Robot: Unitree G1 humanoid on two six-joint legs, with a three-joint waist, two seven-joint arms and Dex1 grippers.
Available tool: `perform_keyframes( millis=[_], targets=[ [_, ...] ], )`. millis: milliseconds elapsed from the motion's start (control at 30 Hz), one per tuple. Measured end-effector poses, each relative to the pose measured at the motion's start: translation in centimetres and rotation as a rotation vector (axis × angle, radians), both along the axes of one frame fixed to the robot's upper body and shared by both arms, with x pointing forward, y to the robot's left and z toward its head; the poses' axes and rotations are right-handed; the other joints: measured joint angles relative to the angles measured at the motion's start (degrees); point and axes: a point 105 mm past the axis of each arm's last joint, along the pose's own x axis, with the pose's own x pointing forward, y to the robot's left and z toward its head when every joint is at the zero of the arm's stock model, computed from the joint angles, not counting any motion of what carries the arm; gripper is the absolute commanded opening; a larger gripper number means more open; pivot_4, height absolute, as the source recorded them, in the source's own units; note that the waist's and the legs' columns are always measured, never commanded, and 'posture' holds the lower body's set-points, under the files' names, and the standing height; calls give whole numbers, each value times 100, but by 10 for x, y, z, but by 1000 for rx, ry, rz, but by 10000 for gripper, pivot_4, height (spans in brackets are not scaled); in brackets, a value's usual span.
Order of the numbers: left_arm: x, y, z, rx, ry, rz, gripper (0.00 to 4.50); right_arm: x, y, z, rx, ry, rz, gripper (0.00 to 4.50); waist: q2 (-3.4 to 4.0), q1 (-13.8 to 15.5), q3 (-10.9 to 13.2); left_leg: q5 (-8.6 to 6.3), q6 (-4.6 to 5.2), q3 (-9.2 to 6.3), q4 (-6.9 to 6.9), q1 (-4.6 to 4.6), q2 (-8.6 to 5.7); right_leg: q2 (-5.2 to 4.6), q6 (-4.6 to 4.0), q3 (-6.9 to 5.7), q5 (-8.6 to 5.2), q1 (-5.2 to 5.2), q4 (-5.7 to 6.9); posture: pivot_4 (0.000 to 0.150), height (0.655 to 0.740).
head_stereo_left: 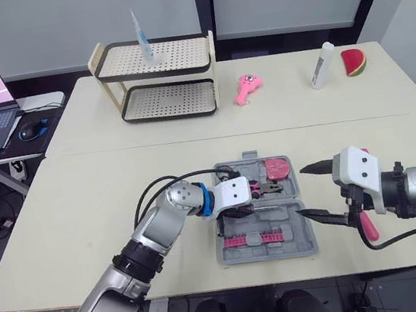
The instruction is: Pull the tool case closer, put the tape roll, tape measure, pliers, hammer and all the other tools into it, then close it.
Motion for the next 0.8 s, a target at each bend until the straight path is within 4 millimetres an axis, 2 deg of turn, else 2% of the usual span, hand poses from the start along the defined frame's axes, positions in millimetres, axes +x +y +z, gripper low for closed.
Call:
perform_keyframes(
  millis=[600,667,800],
  targets=[
    [2,-7,-9,18,-5,15,1808,10,-5,0,-6,-13,-28,45000,0,-1,0,0,-1,1,2,0,-1,-1,0,-1,0,0,4,1500,7400],
    [2,-7,-9,19,-5,14,9302,10,-5,0,-5,-14,-27,45000,0,-1,0,0,-1,1,3,0,-1,-1,0,-1,0,0,6,1500,7400],
    [0,-7,-9,16,-7,6,20443,10,-5,0,-1,-14,-26,45000,0,-1,0,1,-1,1,4,0,-1,-1,0,-1,0,-1,10,1500,7400]
  ],
)
